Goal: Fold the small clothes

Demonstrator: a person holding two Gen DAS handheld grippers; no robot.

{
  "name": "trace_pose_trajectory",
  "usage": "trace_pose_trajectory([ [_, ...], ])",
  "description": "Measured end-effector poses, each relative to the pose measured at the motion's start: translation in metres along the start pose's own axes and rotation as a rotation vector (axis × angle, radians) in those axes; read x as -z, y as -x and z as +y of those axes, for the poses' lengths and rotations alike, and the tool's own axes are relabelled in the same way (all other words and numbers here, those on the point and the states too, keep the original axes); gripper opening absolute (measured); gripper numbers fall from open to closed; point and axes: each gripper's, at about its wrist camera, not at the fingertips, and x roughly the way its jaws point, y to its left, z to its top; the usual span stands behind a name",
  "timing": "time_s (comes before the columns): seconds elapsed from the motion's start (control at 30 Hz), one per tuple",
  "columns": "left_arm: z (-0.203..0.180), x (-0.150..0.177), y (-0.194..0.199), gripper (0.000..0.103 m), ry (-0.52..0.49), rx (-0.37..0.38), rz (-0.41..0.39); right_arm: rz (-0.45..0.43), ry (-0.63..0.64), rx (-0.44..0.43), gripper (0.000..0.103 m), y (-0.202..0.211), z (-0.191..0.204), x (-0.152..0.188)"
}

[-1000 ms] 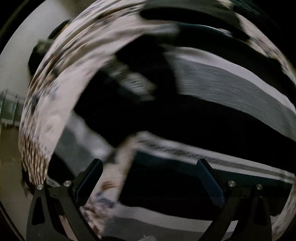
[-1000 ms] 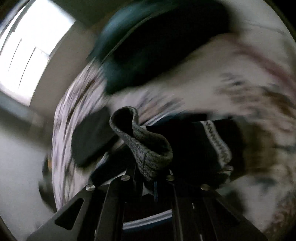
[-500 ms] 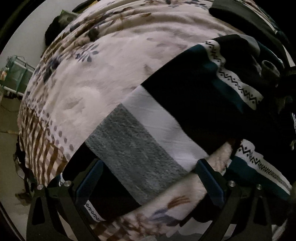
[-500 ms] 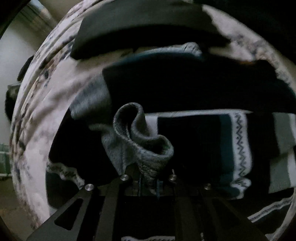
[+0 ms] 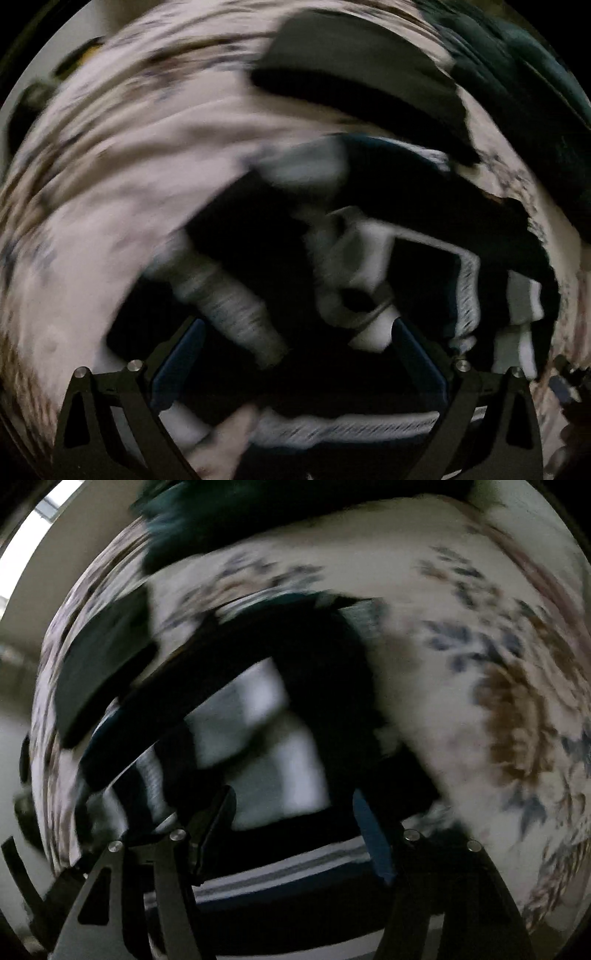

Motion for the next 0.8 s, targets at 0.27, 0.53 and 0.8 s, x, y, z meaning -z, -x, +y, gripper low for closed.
trace_pose_trajectory([
  [0.27,-0.053,-0.021,-0.043,0.007,-0.243,-0.096,-0.044,0.009,-0.199,-0.068,0.068,-0.008,-0.049,-0.001],
  [0.53,-0.009,-0.031,-0.013,0.007,-0.11,-0.044,-0.079,0.026,-0.174,-0.101,0.068,-0.02,-0.04,-0.005],
  [0.8,-0.007,-0.032,0.005,0.013,-0.055,0.019,-0.075,0.039,0.072,-0.095,0.068,-0.023,0.028,-0.019],
])
